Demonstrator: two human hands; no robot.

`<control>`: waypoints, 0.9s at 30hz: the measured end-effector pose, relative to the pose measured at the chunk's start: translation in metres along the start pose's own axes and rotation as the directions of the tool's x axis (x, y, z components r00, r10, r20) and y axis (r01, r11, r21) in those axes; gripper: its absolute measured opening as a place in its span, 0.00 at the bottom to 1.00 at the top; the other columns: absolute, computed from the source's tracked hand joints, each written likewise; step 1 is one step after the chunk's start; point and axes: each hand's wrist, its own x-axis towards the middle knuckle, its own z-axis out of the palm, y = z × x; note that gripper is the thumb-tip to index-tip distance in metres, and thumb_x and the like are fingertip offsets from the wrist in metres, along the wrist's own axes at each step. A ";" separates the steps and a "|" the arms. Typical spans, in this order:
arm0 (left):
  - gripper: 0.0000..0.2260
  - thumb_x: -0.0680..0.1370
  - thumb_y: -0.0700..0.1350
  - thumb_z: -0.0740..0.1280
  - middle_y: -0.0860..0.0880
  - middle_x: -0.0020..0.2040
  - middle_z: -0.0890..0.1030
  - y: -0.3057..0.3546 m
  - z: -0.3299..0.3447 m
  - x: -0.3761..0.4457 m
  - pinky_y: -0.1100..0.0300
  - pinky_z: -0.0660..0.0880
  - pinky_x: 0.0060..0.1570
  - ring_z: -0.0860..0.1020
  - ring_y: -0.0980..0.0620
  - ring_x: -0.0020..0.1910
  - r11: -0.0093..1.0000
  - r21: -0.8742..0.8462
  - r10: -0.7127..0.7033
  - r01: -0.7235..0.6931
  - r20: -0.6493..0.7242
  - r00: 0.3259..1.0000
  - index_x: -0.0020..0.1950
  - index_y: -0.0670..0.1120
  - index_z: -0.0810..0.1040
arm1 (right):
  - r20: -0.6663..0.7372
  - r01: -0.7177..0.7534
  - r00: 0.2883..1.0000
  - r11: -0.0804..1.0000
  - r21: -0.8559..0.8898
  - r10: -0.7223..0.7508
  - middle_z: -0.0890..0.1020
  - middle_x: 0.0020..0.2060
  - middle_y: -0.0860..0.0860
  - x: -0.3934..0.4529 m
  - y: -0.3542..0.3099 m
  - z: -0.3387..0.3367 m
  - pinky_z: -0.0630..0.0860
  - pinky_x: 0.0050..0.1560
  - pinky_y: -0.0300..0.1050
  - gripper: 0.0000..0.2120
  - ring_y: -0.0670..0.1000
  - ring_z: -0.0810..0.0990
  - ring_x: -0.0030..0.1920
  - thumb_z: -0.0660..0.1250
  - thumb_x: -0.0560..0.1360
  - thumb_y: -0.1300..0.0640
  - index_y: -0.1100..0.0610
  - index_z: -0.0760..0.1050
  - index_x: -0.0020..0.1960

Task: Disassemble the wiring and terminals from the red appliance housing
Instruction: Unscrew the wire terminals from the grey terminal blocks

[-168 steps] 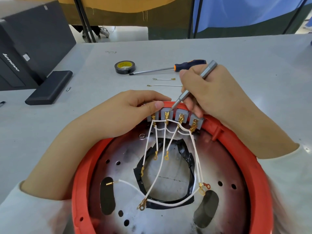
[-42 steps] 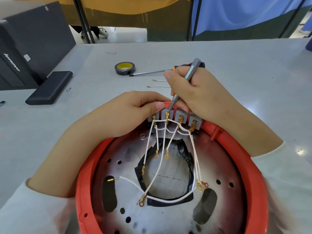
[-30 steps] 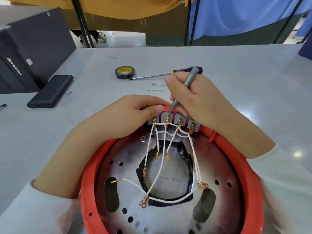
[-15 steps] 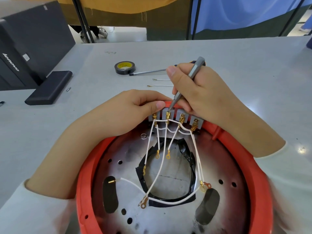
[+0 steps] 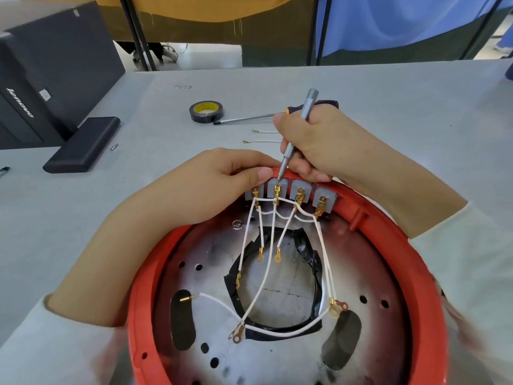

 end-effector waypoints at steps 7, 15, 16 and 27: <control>0.12 0.81 0.48 0.60 0.65 0.53 0.81 -0.001 0.000 0.000 0.59 0.69 0.63 0.77 0.66 0.55 1.000 -0.004 0.003 -0.003 0.004 1.000 0.56 0.63 0.78 | -0.038 -0.012 0.999 1.000 0.000 0.012 0.69 0.16 0.50 -0.001 -0.002 0.003 0.61 0.18 0.34 0.19 0.46 0.61 0.14 0.55 0.81 0.55 0.60 0.68 0.33; 0.11 0.81 0.49 0.60 0.66 0.53 0.80 -0.002 0.000 0.000 0.66 0.68 0.59 0.76 0.68 0.55 1.000 0.022 -0.003 0.003 -0.015 1.000 0.57 0.63 0.78 | -0.143 0.191 0.968 0.973 -0.129 -0.208 0.68 0.16 0.47 -0.015 -0.005 0.009 0.65 0.22 0.37 0.18 0.45 0.67 0.17 0.59 0.79 0.53 0.57 0.63 0.32; 0.11 0.81 0.49 0.60 0.66 0.54 0.80 -0.002 0.000 0.000 0.66 0.68 0.60 0.76 0.68 0.56 1.000 0.017 -0.006 0.006 -0.016 1.000 0.57 0.63 0.78 | -0.152 0.206 0.962 0.967 -0.149 -0.228 0.68 0.17 0.47 -0.015 -0.004 0.010 0.66 0.24 0.38 0.18 0.44 0.67 0.18 0.60 0.78 0.53 0.57 0.62 0.32; 0.11 0.80 0.51 0.60 0.65 0.55 0.80 -0.003 0.000 0.000 0.59 0.69 0.64 0.75 0.66 0.57 0.999 0.038 -0.008 0.009 -0.028 1.000 0.57 0.64 0.77 | -0.141 0.292 0.940 0.946 -0.139 -0.310 0.66 0.22 0.43 -0.012 0.004 0.012 0.63 0.26 0.34 0.18 0.43 0.68 0.21 0.59 0.80 0.56 0.56 0.60 0.33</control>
